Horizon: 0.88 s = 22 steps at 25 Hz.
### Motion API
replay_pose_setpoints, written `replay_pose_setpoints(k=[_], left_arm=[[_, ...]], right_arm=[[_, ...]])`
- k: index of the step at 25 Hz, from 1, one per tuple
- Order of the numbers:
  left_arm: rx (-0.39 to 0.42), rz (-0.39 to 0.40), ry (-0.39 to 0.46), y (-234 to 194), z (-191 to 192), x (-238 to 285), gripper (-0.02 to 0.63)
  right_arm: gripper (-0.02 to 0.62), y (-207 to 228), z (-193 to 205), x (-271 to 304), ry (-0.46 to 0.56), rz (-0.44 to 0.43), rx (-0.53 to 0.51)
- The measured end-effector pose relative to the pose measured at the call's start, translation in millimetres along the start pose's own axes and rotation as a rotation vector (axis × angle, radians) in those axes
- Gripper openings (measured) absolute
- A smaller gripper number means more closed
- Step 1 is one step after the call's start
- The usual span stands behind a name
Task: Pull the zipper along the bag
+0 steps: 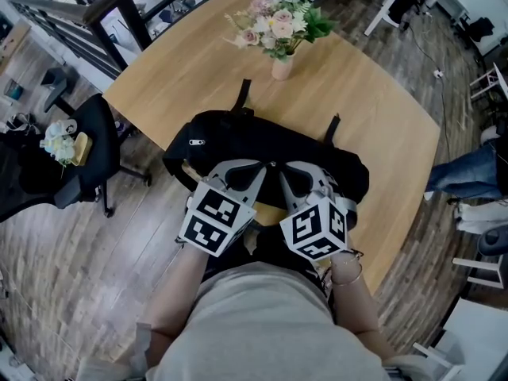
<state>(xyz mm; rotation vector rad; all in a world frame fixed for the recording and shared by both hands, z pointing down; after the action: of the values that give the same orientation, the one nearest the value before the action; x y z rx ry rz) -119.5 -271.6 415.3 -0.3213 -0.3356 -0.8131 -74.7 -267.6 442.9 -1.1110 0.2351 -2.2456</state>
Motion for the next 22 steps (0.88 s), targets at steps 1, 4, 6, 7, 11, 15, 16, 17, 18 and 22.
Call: replay_pose_setpoints(k=[1, 4, 6, 7, 11, 15, 16, 17, 18, 22], left_arm=[[-0.006, 0.000, 0.004, -1, -1, 0, 0.018], [-0.004, -0.019, 0.003, -6, 0, -3, 0.018], [0.006, -0.049, -0.006, -14, 1, -8, 0.018], [0.008, -0.064, -0.008, -18, 2, -10, 0.018], [-0.004, -0.119, -0.014, -37, 5, -21, 0.018], [-0.009, -0.171, -0.006, -57, 4, -34, 0.018], [-0.017, -0.173, -0.001, -60, 4, -36, 0.018], [-0.024, -0.172, 0.004, -61, 4, -37, 0.018], [-0.029, -0.171, 0.007, -62, 3, -37, 0.018], [-0.028, -0.211, 0.014, -74, 2, -44, 0.018]], right_arm=[[0.031, 1, -1, -1, 0.004, -0.002, 0.005], [0.029, 2, -1, -4, 0.008, -0.002, 0.010], [0.029, 4, -2, -5, 0.012, 0.001, 0.015], [0.029, 5, -2, -5, 0.015, 0.001, 0.018], [0.029, 9, -3, -5, 0.026, 0.004, 0.033], [0.029, 13, -6, -5, 0.033, 0.010, 0.052], [0.029, 14, -7, -5, 0.036, 0.010, 0.054], [0.029, 14, -7, -4, 0.036, 0.012, 0.055], [0.029, 15, -8, -5, 0.036, 0.015, 0.057], [0.029, 19, -7, -4, 0.036, 0.030, 0.084]])
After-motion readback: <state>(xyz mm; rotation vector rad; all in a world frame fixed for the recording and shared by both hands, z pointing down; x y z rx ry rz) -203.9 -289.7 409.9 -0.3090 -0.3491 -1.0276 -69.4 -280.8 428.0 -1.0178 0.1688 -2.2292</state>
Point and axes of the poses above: the fingertips, and each gripper's own axes: x forward along the fingers, y to its right, z out of its underside, the point moved 1 cm from there along -x, backward along the fingers, and after that the axes turned 1 degree about y, right-handed, at the moved point
